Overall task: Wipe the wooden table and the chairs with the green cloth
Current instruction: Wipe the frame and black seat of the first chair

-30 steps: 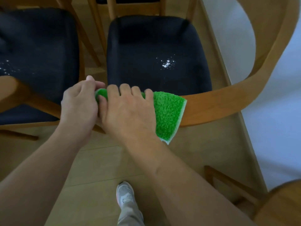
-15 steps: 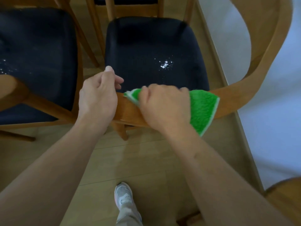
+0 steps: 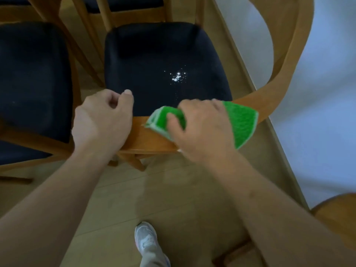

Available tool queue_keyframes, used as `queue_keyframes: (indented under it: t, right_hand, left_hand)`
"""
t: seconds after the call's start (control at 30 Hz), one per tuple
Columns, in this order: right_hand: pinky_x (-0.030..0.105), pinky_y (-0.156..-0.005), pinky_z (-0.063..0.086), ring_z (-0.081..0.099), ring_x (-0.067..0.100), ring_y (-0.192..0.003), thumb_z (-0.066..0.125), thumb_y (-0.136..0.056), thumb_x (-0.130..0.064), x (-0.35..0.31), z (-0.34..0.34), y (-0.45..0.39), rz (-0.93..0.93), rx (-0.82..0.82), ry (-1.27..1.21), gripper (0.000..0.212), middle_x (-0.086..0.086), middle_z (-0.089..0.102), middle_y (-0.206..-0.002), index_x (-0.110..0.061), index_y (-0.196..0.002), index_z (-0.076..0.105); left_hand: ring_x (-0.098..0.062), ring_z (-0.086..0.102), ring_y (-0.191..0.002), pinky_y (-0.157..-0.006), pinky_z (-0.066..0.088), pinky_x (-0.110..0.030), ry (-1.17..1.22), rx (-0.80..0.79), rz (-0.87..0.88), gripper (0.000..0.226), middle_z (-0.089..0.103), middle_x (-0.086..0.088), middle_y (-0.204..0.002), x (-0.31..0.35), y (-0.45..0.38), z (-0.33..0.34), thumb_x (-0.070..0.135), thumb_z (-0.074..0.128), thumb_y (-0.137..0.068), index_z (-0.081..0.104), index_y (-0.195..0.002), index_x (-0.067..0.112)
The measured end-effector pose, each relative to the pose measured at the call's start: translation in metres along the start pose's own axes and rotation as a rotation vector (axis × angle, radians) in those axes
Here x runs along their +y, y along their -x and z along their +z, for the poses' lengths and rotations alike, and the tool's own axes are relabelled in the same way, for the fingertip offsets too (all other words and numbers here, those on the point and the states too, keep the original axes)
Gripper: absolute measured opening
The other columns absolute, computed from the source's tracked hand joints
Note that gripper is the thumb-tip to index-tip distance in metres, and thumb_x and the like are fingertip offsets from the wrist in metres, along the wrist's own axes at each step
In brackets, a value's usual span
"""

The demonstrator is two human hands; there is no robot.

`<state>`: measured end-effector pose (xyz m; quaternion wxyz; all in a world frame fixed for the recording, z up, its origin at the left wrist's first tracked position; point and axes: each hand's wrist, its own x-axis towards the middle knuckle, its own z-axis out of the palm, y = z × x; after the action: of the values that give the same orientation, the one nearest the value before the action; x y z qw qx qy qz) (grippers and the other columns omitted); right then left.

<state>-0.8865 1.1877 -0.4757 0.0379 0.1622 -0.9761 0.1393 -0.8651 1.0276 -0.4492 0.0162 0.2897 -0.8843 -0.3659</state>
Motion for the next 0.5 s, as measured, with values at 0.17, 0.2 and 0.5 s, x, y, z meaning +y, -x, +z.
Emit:
queue_keyframes:
  t: [0.17, 0.2, 0.5]
  right_hand:
    - [0.037, -0.072, 0.024, 0.043, 0.025, -0.067, 0.032, -0.096, -0.04, 0.007, -0.003, -0.026, 0.138, -0.092, 0.039, 0.04, -0.005, 0.044, -0.063, -0.02, -0.063, 0.042]
    - [0.038, -0.073, 0.023, 0.045, 0.027, -0.071, 0.031, -0.097, -0.04, -0.005, 0.0, -0.028, 0.131, -0.108, 0.048, 0.04, -0.003, 0.049, -0.069, -0.02, -0.066, 0.046]
    - [0.036, -0.065, 0.03, 0.043, 0.023, -0.071, 0.03, -0.1, -0.04, -0.065, 0.006, -0.049, -0.133, -0.387, -0.121, 0.029, -0.006, 0.038, -0.068, -0.027, -0.08, 0.046]
  left_hand:
    - [-0.01, 0.056, -0.071, -0.065, 0.045, -0.033, 0.121, 0.111, -0.097, 0.045, 0.065, 0.006, -0.079, -0.001, -0.006, 0.007, 0.053, 0.035, -0.097, 0.064, -0.079, 0.024]
    - [-0.01, 0.055, -0.07, -0.066, 0.044, -0.033, 0.169, 0.117, -0.134, 0.045, 0.066, 0.005, -0.08, 0.002, -0.009, 0.007, 0.053, 0.034, -0.096, 0.064, -0.079, 0.024]
    - [-0.016, 0.06, -0.073, -0.079, 0.052, -0.043, 0.21, 0.139, -0.281, 0.048, 0.066, 0.006, -0.076, 0.009, -0.019, 0.005, 0.056, 0.033, -0.093, 0.064, -0.072, 0.026]
